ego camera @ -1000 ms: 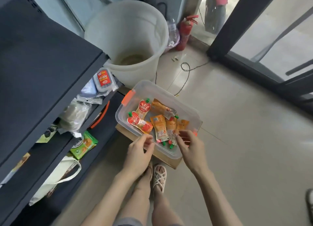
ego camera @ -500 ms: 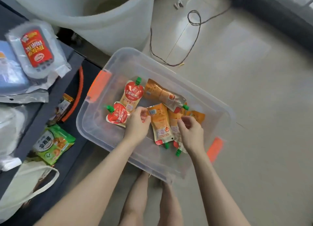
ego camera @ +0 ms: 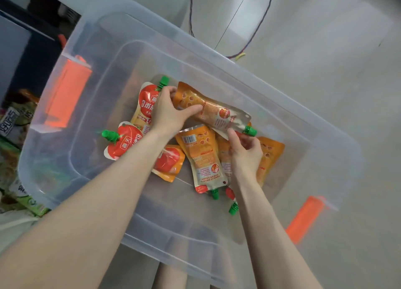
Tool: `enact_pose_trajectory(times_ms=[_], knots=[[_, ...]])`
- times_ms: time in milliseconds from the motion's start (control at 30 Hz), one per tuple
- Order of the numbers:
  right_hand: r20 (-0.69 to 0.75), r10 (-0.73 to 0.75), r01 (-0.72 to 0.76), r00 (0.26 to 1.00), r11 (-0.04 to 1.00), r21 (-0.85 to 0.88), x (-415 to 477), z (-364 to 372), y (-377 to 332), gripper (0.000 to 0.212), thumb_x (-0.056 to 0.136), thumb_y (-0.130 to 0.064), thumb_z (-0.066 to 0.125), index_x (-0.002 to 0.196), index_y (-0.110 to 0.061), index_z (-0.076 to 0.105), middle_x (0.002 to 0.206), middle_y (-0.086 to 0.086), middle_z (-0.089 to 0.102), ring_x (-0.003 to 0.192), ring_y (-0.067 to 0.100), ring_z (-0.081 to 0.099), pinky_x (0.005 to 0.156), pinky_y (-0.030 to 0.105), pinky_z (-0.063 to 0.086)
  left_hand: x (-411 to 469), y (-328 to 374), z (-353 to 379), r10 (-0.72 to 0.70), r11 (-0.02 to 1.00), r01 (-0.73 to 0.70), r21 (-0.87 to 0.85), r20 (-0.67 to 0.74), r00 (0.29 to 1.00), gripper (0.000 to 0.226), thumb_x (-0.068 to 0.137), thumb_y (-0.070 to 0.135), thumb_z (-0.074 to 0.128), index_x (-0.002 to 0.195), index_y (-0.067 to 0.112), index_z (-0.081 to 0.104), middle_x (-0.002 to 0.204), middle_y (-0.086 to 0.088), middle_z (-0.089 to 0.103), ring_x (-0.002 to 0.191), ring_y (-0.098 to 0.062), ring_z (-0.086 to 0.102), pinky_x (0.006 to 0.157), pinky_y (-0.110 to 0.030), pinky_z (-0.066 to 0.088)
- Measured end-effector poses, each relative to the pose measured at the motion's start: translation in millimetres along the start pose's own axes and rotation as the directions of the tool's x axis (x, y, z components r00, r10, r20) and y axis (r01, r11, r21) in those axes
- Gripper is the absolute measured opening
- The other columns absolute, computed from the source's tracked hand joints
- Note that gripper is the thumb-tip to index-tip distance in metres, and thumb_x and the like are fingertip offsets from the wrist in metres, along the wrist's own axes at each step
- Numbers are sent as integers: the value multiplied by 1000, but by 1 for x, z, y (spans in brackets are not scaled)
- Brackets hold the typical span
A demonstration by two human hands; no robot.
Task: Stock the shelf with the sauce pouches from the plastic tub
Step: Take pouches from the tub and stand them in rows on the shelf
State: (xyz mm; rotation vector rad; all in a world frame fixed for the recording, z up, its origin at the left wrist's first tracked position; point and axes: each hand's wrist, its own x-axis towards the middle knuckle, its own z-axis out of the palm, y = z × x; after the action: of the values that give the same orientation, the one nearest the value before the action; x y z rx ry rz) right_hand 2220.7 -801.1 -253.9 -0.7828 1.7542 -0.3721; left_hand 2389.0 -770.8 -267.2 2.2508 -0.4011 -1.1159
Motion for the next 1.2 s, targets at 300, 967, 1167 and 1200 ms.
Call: enact_pose_trajectory(times_ms=[300,967,1167,1200], knots=[[188,139,-206,972,892,403,-34,-4,-3,21,82,-10,71,99,-15,59,94,7,70,86,24,69,61,29,56,-64,-11,-27,-238,960,270,-75,294,926,35,71,45,76,94,19,68,87,7,74,85,-15,70,77,-32,55],[139,125,-116,982,990,-75,-19,-20,17,14,74,-18,79,87,-17,73,81,0,74,76,20,71,71,34,59,-30,-4,-9,-70,893,-83,442,320,945,48,67,54,76,83,10,64,82,-5,66,83,-25,62,67,-34,45],[397,36,-48,917,999,21,-59,-48,-6,16,86,-16,67,102,-16,69,95,5,73,84,21,68,66,32,55,-109,7,-62,33,994,-33,105,2,999,27,73,33,77,73,16,55,65,7,57,61,-7,53,56,-29,40],[430,6,-14,903,1000,14,-69,-53,-12,14,87,-18,66,101,-18,69,93,1,74,83,16,68,64,28,54,-126,9,-70,-22,999,20,-38,-43,999,21,74,27,77,76,17,58,69,7,63,65,-5,60,60,-30,47]])
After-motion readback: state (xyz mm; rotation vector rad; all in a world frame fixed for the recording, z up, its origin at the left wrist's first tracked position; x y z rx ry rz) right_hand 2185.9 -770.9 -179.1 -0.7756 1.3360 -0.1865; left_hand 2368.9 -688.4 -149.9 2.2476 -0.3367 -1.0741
